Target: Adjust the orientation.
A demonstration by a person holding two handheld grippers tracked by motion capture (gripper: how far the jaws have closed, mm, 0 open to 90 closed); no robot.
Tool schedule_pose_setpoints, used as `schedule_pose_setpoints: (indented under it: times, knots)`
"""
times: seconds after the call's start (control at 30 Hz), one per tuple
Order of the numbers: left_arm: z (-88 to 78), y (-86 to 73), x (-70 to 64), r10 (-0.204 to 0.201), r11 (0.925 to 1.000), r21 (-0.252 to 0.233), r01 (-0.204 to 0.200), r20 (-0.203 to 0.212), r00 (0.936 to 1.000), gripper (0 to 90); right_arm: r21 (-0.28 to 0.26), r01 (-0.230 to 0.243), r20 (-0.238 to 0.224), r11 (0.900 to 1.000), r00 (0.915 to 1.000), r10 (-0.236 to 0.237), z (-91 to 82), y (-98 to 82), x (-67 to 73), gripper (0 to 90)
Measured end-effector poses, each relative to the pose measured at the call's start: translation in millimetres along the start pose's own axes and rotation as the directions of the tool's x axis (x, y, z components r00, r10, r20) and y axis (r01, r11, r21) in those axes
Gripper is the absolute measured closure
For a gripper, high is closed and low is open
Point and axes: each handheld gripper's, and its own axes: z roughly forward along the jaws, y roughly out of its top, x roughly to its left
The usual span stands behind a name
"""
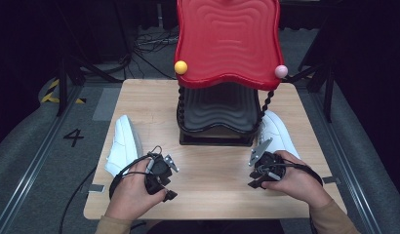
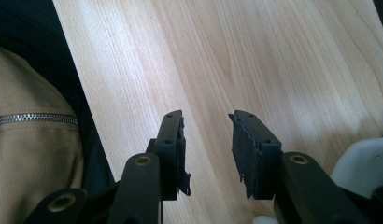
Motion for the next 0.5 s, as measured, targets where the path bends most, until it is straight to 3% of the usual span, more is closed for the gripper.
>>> schedule_pose_setpoints:
  times: [0.27, 0.33, 0.43, 0.5]
  knots:
    - [-4.5, 0.8, 0.8, 0.001, 0.9999, -0.010, -0.001, 0.001, 1.0000, 52.7, 0.004, 0.008, -0.007, 1.000, 0.9999, -0.008, 2.1, -1.6, 1.2, 63.5]
    - [-10.1, -0.9, 2.9, -0.011, 0.9991, -0.042, 0.010, -0.007, 0.9999, 54.2, 0.006, 0.003, -0.006, 1.000, 1.0000, -0.003, 2.3, -2.0, 1.6, 63.6]
    - [-20.3, -6.8, 6.1, -0.018, 0.9955, -0.093, 0.018, 0.000, 0.9998, 64.4, 0.006, 0.000, -0.011, 1.000, 0.9999, 0.000, 2.3, -4.0, 1.1, 63.6]
    - [-26.4, -10.6, 4.6, 0.027, 0.9944, -0.102, -0.028, -0.012, 0.9996, 81.8, 0.011, -0.008, -0.010, 1.000, 0.9999, 0.008, 2.5, -5.9, 1.2, 63.6]
